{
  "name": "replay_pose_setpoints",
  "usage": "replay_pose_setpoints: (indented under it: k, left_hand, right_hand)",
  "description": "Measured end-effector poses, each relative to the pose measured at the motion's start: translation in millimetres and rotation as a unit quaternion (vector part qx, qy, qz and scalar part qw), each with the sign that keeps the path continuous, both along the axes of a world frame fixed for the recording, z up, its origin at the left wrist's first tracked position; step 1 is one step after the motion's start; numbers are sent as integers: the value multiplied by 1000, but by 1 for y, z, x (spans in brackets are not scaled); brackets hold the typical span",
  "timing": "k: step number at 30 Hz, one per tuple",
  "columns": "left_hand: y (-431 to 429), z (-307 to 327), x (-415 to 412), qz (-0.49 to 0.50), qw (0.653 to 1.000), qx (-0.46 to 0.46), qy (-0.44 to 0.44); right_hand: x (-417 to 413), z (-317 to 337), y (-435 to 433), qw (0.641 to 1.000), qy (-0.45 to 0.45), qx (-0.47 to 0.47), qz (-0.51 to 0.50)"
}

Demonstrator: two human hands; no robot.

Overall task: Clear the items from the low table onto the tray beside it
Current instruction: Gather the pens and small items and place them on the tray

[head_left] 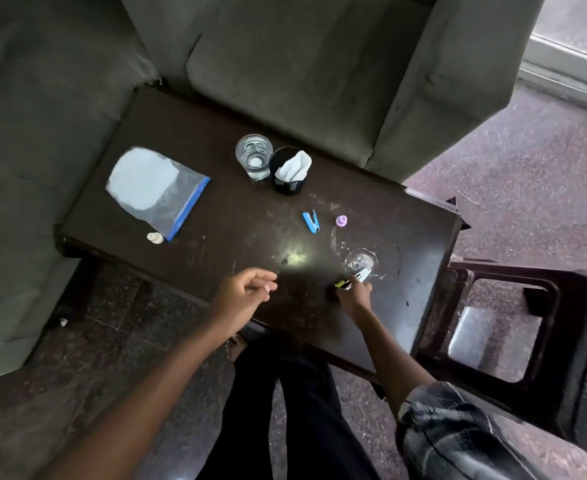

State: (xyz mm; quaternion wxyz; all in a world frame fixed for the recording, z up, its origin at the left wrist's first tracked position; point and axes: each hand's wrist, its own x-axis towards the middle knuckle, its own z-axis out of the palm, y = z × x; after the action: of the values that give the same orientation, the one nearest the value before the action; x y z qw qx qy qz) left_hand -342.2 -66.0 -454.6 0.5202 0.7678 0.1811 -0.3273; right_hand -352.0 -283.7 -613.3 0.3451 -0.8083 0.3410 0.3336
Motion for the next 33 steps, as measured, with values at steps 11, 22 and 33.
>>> replay_pose_setpoints:
  k: [11, 22, 33]
  left_hand:
    - [5, -4, 36, 224, 947, -146, 176]
    - [28, -13, 59, 267, 944, -133, 142]
    - [35, -8, 45, 315, 934, -127, 106]
  right_hand:
    - [8, 142, 109, 901, -249, 285, 215]
    - [130, 36, 66, 987, -124, -3, 100]
    - [114, -30, 68, 940, -128, -121, 293]
